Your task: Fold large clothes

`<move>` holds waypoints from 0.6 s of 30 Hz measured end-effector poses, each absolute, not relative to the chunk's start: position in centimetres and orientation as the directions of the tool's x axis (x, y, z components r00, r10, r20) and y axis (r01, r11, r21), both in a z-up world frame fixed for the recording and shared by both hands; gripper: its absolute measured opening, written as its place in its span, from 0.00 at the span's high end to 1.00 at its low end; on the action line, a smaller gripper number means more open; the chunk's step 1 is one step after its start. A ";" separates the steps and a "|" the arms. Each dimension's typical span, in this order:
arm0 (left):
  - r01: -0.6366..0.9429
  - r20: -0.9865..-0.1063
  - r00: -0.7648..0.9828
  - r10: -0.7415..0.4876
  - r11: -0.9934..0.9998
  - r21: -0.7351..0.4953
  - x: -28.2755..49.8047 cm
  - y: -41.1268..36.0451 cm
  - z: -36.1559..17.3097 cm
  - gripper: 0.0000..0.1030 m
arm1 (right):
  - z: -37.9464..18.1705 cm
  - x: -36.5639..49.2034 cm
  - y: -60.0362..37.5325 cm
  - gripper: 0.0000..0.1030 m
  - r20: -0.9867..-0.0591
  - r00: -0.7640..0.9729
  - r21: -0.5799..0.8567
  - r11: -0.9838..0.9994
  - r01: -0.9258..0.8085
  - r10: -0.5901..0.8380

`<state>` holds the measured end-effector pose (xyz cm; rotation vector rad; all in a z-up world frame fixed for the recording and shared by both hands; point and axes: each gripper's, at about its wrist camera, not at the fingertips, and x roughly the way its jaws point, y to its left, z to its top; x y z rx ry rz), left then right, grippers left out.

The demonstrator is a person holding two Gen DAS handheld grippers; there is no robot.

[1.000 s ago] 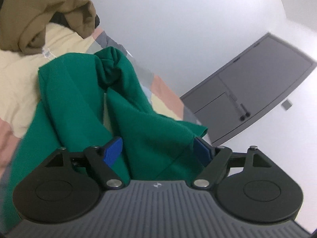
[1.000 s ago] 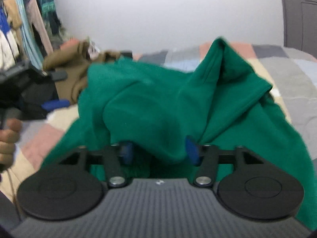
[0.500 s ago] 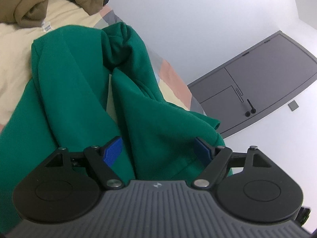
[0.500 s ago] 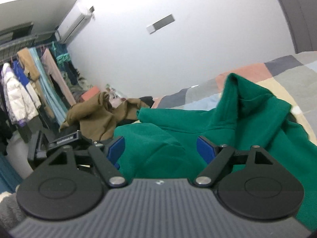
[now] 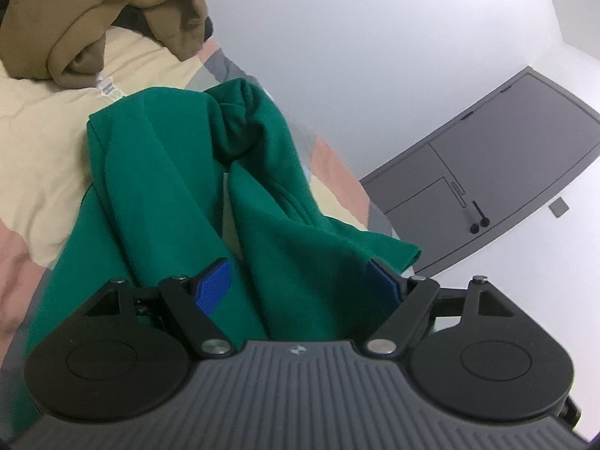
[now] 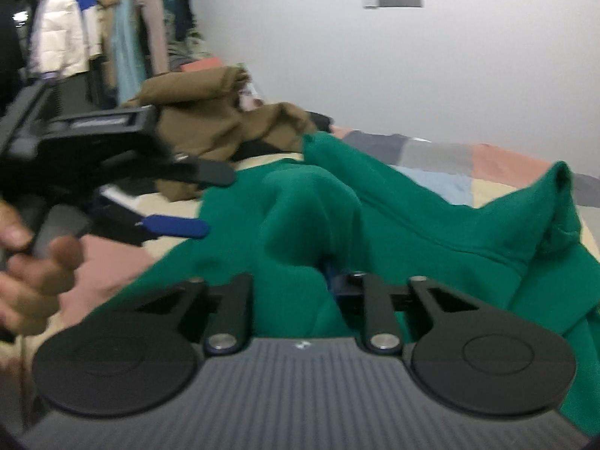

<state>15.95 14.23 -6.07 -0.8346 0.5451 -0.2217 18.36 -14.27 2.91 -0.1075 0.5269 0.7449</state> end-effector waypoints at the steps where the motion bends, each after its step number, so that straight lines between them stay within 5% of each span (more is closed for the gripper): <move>1: -0.007 -0.362 0.842 -0.400 0.663 -0.749 15.8 14.1 -5.8 0.20 | 3.0 17.7 -14.1 0.83 -0.500 0.607 0.062 0.725 -0.686 0.618; 8: 0.092 -0.347 0.818 -0.459 0.699 -0.709 15.6 11.9 -5.6 0.23 | 0.1 15.6 -13.9 0.84 -0.618 0.507 0.041 0.668 -0.743 0.601; 15: 0.106 -0.479 0.741 -0.470 0.787 -0.608 16.9 9.1 -7.6 0.61 | -0.4 15.1 -14.6 0.82 -0.621 0.508 0.086 0.696 -0.713 0.597; 18: 0.073 -0.561 0.699 -0.443 0.825 -0.560 17.6 8.4 -9.1 0.67 | 0.3 14.8 -15.7 0.80 -0.612 0.509 0.124 0.708 -0.695 0.606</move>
